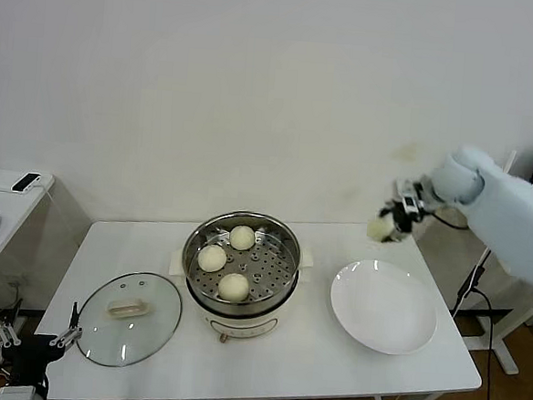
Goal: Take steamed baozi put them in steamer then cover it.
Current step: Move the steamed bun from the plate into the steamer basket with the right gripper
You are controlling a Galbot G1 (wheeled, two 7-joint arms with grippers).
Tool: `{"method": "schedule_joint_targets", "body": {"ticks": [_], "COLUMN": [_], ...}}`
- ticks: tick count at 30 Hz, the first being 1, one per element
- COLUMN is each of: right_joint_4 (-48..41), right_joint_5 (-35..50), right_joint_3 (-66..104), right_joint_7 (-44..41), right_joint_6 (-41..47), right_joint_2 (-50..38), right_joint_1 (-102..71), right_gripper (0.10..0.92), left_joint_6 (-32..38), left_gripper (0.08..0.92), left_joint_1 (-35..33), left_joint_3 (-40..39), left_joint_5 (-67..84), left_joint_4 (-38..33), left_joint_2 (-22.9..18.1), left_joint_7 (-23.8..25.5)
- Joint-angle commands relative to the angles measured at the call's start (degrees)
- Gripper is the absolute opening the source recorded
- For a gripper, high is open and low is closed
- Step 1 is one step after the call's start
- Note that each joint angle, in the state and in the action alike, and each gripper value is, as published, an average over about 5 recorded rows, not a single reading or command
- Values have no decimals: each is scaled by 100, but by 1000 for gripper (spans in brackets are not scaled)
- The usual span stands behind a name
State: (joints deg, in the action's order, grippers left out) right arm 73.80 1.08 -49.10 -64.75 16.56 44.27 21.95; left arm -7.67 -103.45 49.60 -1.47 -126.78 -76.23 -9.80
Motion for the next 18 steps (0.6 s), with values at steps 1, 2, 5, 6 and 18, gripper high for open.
{"method": "schedule_joint_targets", "body": {"ticks": [1,2,5,6,18], "right_joint_4": [943,952,926,913,742], "right_joint_5": [1635,1731,1976,2051,2641], "right_joint_3": [-1078,-1116,-1221,-1258,-1691], "right_joint_7": [576,673,966,1068,2091], "right_joint_6": [920,1024,1302,1405,2440], "right_joint_2": [996,1144,1594,1731,2256], "right_joint_1": [1388,1363,1246,1196,433], "right_gripper": [619,619,619,620,620], "left_joint_6": [2,1,-3,-3,-8], "left_gripper": [823,823,823,823,823], "left_joint_1": [17,28,59,67,131], "left_joint_3": [-12,-15,-20,-21,-8], "left_joint_5": [-5,-6,-14,-17,-24], "left_joint_4": [49,60,85,92,117], "left_joint_2": [14,13,-1,-7,-59], "left_joint_7": [2,2,4,5,7]}}
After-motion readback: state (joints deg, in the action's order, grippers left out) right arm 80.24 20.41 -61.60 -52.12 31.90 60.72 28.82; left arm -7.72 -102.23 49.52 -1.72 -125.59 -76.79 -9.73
